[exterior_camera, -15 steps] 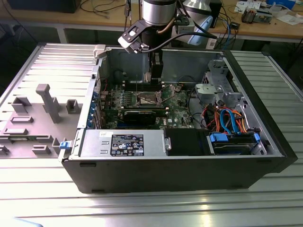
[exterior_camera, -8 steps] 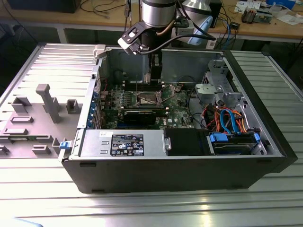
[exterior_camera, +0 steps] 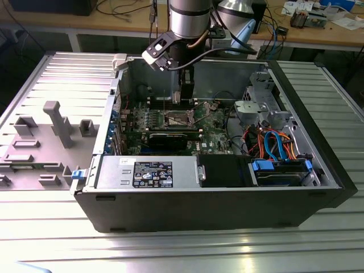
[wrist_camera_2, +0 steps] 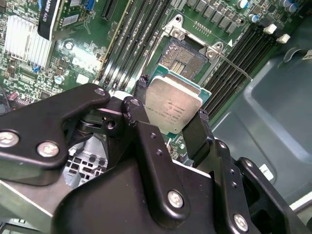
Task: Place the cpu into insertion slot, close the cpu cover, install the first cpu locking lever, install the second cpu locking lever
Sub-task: 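Place the cpu into insertion slot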
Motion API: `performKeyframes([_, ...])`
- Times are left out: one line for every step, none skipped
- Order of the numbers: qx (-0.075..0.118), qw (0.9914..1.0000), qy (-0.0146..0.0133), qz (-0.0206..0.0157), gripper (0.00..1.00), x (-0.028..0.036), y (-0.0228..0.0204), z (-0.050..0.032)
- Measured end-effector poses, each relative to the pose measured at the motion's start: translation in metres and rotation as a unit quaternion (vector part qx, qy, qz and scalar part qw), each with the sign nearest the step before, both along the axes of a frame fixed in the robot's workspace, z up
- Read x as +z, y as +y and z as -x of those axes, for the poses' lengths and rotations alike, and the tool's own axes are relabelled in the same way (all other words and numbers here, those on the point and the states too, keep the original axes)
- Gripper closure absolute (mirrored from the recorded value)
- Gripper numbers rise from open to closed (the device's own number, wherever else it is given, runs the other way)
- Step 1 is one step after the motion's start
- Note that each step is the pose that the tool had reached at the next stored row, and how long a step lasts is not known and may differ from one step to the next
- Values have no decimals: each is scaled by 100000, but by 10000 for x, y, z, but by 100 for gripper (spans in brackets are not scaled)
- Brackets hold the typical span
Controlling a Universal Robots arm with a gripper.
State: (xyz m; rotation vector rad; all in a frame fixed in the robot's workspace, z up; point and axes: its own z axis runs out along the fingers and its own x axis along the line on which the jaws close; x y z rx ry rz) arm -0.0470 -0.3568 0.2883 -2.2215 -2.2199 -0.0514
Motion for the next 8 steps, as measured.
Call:
performKeyframes([68, 99999, -345, 5, 45, -8, 2, 5])
performKeyframes([87, 99998, -662, 1, 45, -10, 2, 10])
performKeyframes([94, 99995, -970, -5, 45, -13, 4, 16])
performKeyframes([86, 99994, -1095, -14, 45, -21, 12, 18])
performKeyframes([49, 99994, -1104, -15, 45, -28, 17, 18])
performKeyframes([-24, 99994, -1100, -5, 45, -35, 22, 18])
performKeyframes([-112, 99994, -1093, 4, 45, -44, 30, 18])
performKeyframes([-162, 99994, -1101, -9, 45, -61, 36, 18])
